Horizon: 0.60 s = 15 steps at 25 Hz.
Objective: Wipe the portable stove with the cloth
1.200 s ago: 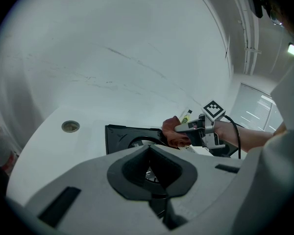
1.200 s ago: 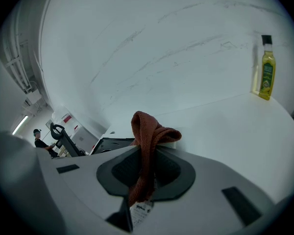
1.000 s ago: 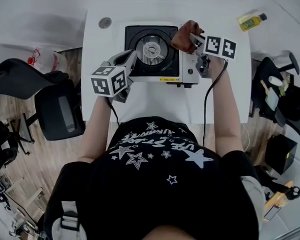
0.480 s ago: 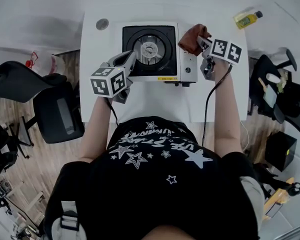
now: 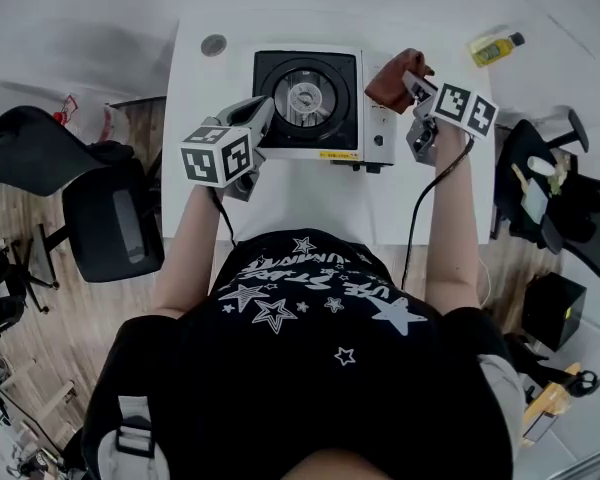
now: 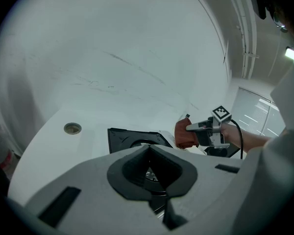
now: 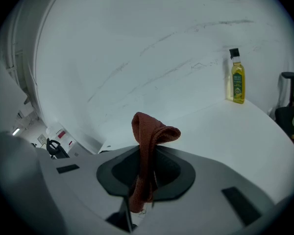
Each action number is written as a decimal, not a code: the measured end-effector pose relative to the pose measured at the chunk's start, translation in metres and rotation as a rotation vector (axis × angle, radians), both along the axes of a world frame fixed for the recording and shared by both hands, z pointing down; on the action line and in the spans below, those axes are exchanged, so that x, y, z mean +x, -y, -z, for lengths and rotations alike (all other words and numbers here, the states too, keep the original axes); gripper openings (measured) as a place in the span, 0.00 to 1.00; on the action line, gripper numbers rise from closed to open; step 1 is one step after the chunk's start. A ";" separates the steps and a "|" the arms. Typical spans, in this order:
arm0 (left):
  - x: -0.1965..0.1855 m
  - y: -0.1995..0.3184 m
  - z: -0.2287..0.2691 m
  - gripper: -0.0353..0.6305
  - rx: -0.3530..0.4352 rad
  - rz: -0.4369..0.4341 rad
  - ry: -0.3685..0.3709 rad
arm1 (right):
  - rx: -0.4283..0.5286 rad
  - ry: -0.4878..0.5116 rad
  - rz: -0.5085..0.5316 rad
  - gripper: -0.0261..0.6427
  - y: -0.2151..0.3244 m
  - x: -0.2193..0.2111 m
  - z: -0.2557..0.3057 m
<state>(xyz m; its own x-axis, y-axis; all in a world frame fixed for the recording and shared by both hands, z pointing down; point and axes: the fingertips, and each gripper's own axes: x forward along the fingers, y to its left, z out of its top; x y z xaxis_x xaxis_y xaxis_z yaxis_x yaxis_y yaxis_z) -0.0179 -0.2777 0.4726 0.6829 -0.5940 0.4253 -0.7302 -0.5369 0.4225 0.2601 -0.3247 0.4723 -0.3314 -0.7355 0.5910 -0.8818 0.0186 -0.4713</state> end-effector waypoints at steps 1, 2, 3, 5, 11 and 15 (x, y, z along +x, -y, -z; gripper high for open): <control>-0.003 0.000 0.002 0.06 0.004 0.005 -0.003 | 0.015 0.001 0.008 0.13 0.001 -0.005 0.007; -0.006 0.001 0.004 0.06 0.008 0.010 -0.006 | 0.029 0.001 0.020 0.13 0.001 -0.010 0.014; -0.008 0.001 0.005 0.06 0.011 0.015 -0.010 | 0.041 0.000 0.034 0.13 0.001 -0.017 0.020; -0.013 0.001 0.008 0.06 0.016 0.020 -0.018 | 0.061 -0.005 0.070 0.13 0.000 -0.032 0.031; -0.032 0.002 0.014 0.06 0.036 0.044 -0.029 | 0.092 -0.002 0.202 0.13 -0.003 -0.097 0.048; -0.045 -0.001 0.014 0.06 0.038 0.065 -0.033 | 0.087 0.026 0.297 0.13 -0.007 -0.149 0.045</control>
